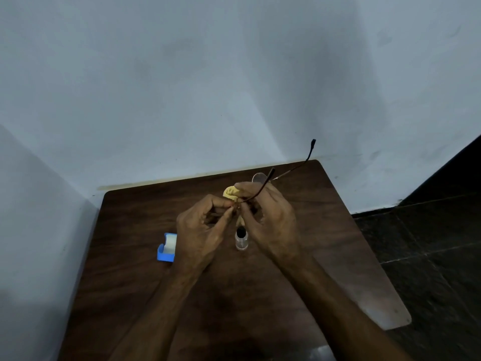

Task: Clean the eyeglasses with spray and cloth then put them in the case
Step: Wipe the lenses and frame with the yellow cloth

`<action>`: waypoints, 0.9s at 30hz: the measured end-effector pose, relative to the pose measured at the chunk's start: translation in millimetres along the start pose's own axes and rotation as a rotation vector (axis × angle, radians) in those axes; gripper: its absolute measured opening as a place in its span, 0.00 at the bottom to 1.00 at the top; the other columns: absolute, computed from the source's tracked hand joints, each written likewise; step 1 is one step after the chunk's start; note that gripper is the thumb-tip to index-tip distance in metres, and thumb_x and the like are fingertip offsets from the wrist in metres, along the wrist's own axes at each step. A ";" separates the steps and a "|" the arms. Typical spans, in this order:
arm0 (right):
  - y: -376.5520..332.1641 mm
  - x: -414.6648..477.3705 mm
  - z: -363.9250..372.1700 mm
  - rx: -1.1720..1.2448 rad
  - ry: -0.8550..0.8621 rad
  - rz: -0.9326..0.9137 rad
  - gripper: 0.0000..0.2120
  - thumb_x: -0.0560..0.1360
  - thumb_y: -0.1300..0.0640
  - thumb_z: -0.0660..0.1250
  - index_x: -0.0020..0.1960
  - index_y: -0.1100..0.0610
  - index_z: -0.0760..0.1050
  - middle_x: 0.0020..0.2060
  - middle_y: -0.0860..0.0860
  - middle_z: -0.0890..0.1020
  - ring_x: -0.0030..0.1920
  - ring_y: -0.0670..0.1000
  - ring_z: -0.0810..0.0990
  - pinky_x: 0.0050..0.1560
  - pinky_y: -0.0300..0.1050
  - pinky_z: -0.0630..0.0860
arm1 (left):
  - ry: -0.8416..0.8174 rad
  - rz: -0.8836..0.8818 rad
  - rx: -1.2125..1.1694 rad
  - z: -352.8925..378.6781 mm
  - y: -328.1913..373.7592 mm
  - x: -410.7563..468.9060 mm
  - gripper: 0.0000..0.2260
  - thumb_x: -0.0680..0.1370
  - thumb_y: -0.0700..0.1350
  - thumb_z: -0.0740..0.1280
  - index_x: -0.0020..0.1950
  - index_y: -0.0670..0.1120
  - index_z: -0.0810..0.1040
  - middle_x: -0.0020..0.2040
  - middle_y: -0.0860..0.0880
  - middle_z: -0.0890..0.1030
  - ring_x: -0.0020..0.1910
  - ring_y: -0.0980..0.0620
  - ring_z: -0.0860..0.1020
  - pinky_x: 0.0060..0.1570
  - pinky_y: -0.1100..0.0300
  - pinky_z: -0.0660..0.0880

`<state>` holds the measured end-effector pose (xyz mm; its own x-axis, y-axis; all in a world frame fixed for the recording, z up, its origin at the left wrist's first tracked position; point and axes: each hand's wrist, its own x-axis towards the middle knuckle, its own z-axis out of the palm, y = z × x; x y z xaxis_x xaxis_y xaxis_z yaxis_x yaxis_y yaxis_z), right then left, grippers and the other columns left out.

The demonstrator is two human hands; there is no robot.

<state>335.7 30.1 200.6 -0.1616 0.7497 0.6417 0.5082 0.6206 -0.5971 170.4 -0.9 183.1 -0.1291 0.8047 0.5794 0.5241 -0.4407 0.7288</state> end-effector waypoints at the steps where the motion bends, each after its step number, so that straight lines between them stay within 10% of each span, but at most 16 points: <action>1: 2.3 1.2 -0.2 -0.084 0.010 -0.051 0.16 0.75 0.66 0.75 0.63 0.59 0.82 0.53 0.52 0.85 0.55 0.51 0.82 0.51 0.49 0.82 | 0.011 -0.015 -0.008 0.9 0.4 -0.2 0.05 0.77 0.36 0.76 0.52 0.38 0.87 0.47 0.48 0.88 0.47 0.54 0.87 0.51 0.54 0.85; 6: -0.4 2.6 4.0 0.076 0.000 0.015 0.14 0.78 0.68 0.71 0.62 0.59 0.84 0.59 0.50 0.84 0.61 0.48 0.81 0.61 0.44 0.80 | 0.034 0.007 -0.002 4.1 4.9 3.0 0.07 0.76 0.35 0.78 0.53 0.38 0.87 0.47 0.47 0.88 0.47 0.56 0.87 0.52 0.57 0.85; 11: -5.0 -0.6 -1.2 0.575 -0.049 0.422 0.14 0.78 0.71 0.70 0.60 0.60 0.84 0.55 0.52 0.87 0.55 0.50 0.86 0.55 0.49 0.83 | 0.043 -0.003 0.015 2.1 7.5 2.7 0.08 0.75 0.37 0.79 0.53 0.39 0.87 0.47 0.49 0.88 0.46 0.57 0.87 0.51 0.64 0.84; 19: -1.1 3.3 1.6 0.774 -0.082 0.501 0.07 0.78 0.69 0.72 0.56 0.65 0.83 0.46 0.55 0.88 0.43 0.51 0.87 0.40 0.47 0.83 | 0.037 -0.065 0.028 7.7 16.7 5.7 0.11 0.74 0.34 0.79 0.53 0.43 0.84 0.45 0.54 0.86 0.44 0.60 0.86 0.48 0.68 0.82; 27: 13.8 12.9 -4.4 1.110 -0.231 0.649 0.03 0.77 0.68 0.67 0.49 0.64 0.79 0.41 0.59 0.80 0.36 0.50 0.79 0.37 0.43 0.77 | -0.058 -0.097 0.093 9.1 18.4 11.9 0.15 0.72 0.37 0.79 0.56 0.47 0.81 0.43 0.55 0.84 0.44 0.54 0.85 0.47 0.52 0.84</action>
<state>344.4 47.3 202.7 -0.3496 0.9352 0.0573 -0.3987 -0.0932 -0.9123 186.2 4.2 200.0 -0.1351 0.8645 0.4841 0.5875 -0.3235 0.7417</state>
